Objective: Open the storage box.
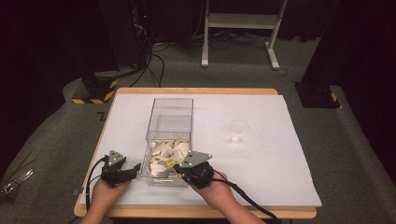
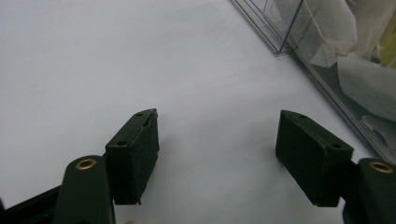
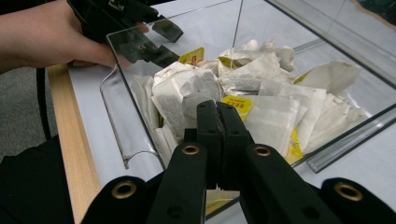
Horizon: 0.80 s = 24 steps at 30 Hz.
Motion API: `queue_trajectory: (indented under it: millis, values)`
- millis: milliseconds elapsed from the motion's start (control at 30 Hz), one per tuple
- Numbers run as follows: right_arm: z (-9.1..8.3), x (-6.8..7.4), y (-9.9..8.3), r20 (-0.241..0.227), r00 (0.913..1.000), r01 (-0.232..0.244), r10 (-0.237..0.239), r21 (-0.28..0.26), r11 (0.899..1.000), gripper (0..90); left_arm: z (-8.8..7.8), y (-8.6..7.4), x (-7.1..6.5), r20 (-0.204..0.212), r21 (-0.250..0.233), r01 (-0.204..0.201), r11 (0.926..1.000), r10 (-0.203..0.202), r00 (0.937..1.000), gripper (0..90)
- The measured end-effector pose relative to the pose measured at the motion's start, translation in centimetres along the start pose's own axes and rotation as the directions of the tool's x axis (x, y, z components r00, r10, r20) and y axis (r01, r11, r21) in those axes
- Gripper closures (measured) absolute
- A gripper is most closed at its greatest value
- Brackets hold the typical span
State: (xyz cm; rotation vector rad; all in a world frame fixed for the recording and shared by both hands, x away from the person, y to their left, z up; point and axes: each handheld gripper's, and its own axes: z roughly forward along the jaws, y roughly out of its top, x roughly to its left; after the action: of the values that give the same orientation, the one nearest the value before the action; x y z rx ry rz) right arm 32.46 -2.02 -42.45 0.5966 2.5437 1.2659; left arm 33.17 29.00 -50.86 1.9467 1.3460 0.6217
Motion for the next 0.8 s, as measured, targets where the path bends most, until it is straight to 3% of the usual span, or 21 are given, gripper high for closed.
queue_trajectory:
  millis: [367, 800]
  values:
    - [-1.6, -0.9, 0.4, 0.039, 0.9991, -0.016, 0.019, -0.072, 0.997, 89.3, 0.0, 0.0, 0.0, 0.002, 0.0, 0.002, 1.0, -0.002, 1.0, 30.3]
    - [-3.2, -1.5, 0.7, 0.079, 0.9963, -0.02, 0.033, -0.161, 0.987, 89.2, 0.0, 0.0, 0.0, 0.001, 0.001, -0.003, 1.0, 0.003, 1.0, 30.0]
